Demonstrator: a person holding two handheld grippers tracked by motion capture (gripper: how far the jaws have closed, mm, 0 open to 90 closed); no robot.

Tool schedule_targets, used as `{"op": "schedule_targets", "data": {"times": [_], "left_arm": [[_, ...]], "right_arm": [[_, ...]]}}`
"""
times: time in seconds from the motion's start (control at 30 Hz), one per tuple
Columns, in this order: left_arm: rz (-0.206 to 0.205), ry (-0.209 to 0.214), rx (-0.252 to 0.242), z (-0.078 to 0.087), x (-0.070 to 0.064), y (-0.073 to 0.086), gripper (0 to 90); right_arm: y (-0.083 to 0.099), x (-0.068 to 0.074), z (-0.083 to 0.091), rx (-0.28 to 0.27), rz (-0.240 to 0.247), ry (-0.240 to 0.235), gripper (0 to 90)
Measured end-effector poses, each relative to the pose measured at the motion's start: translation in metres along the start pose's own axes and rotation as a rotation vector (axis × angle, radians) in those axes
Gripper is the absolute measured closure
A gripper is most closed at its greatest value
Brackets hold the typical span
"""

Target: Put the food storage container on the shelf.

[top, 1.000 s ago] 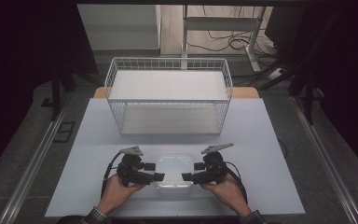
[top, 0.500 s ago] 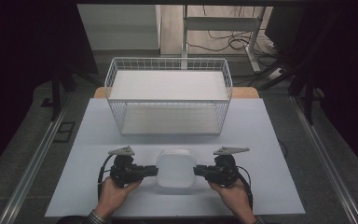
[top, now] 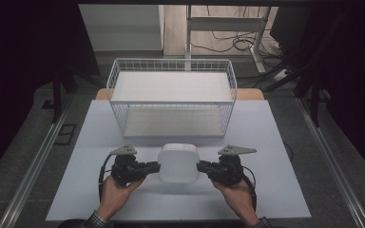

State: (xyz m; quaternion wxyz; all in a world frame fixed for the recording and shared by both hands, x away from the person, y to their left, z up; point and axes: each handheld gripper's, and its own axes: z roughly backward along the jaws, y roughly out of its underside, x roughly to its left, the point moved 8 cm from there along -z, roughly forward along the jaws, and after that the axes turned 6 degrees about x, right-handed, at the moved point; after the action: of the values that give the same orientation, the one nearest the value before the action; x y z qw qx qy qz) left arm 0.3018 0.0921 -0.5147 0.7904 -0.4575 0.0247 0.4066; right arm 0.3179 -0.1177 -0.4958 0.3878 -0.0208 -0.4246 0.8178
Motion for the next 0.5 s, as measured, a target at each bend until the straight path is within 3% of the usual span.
{"op": "schedule_targets", "data": {"times": [0.5], "left_arm": [[-0.079,-0.072,-0.08,0.037,-0.003,-0.058,80.3]], "right_arm": [[-0.066,0.009,0.021,-0.092,0.087,0.022,78.7]]}}
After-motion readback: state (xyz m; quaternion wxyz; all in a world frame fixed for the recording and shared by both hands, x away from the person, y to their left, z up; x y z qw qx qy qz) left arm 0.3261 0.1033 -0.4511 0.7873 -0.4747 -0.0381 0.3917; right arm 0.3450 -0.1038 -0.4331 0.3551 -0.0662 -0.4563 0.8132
